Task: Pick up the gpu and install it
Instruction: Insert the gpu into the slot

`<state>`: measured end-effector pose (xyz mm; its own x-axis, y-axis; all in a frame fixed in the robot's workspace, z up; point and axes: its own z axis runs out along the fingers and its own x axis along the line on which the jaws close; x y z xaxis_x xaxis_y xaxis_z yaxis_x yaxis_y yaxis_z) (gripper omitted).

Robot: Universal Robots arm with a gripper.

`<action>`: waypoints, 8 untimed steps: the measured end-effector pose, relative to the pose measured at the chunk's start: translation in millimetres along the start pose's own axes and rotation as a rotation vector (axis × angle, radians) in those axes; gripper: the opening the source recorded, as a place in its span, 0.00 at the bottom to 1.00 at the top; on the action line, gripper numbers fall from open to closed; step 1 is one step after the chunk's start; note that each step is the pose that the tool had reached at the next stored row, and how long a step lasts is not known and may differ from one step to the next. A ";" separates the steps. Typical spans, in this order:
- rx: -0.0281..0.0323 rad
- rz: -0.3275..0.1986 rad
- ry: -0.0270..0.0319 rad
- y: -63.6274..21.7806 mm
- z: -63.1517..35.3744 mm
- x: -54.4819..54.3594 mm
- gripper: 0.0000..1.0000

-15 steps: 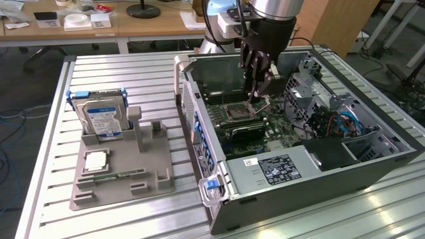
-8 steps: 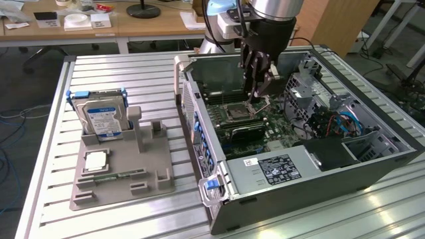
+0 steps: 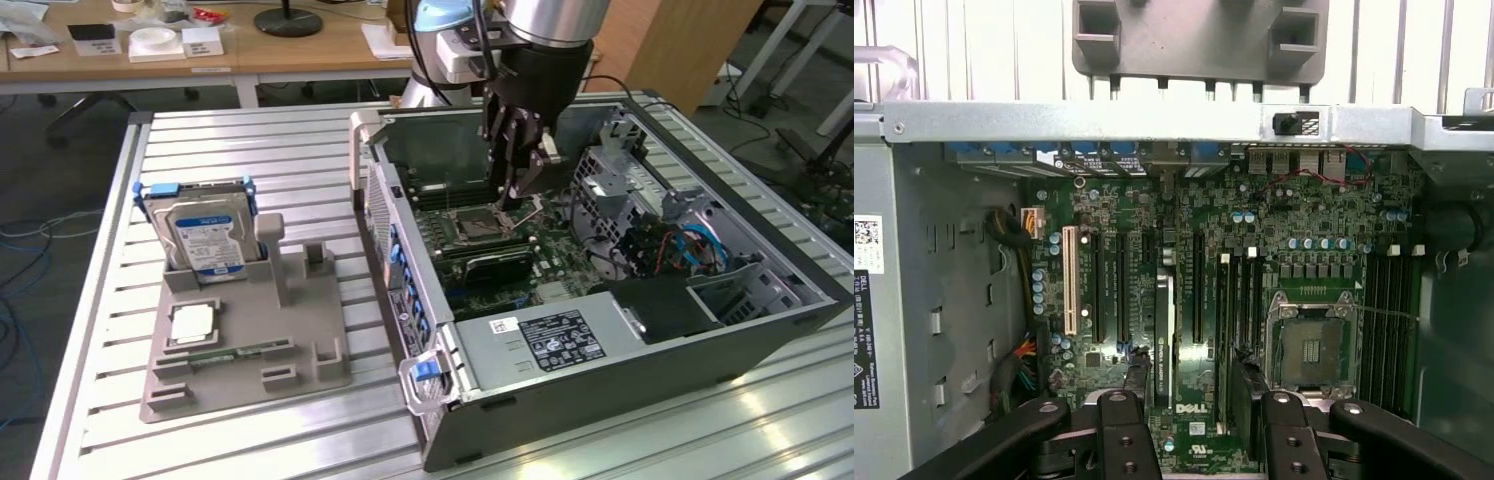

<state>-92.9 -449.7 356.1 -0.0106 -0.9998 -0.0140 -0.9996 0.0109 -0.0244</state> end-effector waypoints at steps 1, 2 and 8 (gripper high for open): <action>0.0000 0.000 -0.0001 0.0 0.0 0.0 0.46; 0.0000 0.000 -0.0001 0.0 0.2 0.0 0.46; 0.0000 0.000 0.0000 0.0 1.7 -3.5 0.46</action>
<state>-92.8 -446.2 354.4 -0.0105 -0.9998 -0.0140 -0.9996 0.0108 -0.0244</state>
